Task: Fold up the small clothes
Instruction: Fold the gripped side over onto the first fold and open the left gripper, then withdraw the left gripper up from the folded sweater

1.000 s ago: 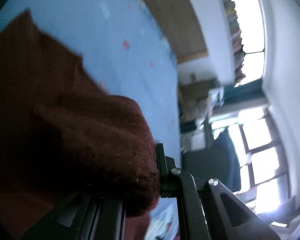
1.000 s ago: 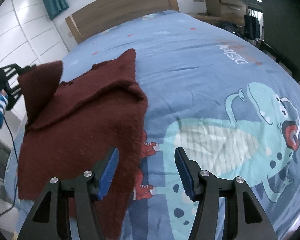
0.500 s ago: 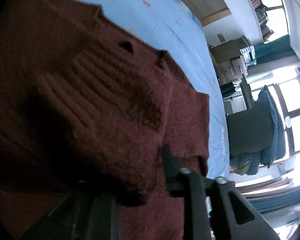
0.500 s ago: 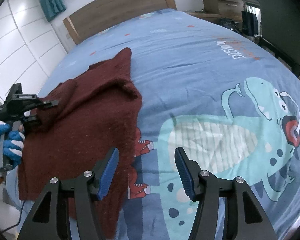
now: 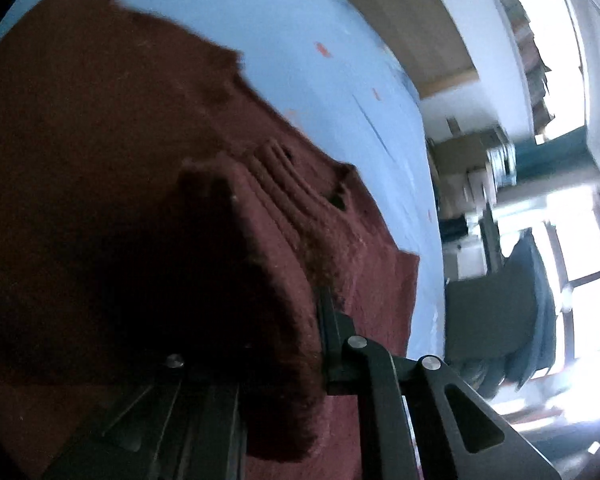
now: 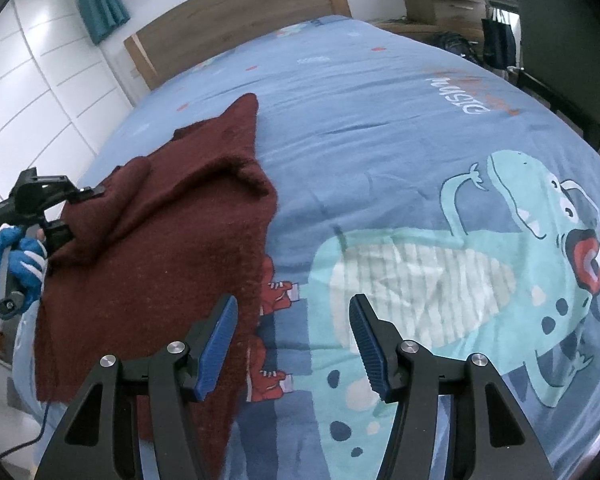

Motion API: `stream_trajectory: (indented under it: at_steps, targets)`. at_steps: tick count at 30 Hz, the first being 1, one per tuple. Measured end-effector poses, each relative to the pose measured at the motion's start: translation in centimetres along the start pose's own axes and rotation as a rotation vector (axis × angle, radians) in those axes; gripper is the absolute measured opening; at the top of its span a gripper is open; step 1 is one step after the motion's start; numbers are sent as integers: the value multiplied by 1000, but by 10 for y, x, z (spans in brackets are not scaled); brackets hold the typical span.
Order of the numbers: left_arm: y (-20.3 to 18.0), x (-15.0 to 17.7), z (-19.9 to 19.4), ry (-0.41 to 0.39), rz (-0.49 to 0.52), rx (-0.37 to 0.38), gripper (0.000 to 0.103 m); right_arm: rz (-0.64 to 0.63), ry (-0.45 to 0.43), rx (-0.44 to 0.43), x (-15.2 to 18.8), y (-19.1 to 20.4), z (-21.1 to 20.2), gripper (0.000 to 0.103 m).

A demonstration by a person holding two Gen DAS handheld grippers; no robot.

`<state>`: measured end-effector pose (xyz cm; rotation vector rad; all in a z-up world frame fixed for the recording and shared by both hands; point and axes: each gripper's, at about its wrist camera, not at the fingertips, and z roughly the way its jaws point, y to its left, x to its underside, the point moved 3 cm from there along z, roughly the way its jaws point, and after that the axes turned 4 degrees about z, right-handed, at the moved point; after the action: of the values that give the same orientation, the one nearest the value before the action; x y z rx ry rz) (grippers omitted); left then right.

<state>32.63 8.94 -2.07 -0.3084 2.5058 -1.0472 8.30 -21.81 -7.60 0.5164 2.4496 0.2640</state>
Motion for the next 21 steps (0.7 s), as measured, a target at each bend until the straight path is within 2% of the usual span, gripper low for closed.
stream_trajectory:
  at_steps: [8,9,11,12,13,17,19,21]
  targets:
    - [-59,39,29,102,232,11,9,-3,4,-4,2,4,3,60]
    - [-67,46,34,119,260,9,13,-4,5,-5,2,4,2,60]
    - [-76,57,41,146,299,-2,26,-4,4,-4,3,5,2,60]
    - [-79,63,45,160,308,0,37,-4,4,-4,3,4,2,60]
    - [-82,67,48,172,317,5,42,-2,4,-3,2,3,2,60]
    - [-94,87,54,218,376,35,45,2,1,3,1,1,1,60]
    - [-100,92,49,205,396,65,49,3,-1,6,1,0,1,60]
    - [-104,90,46,171,420,44,50,5,-2,8,1,-2,0,60]
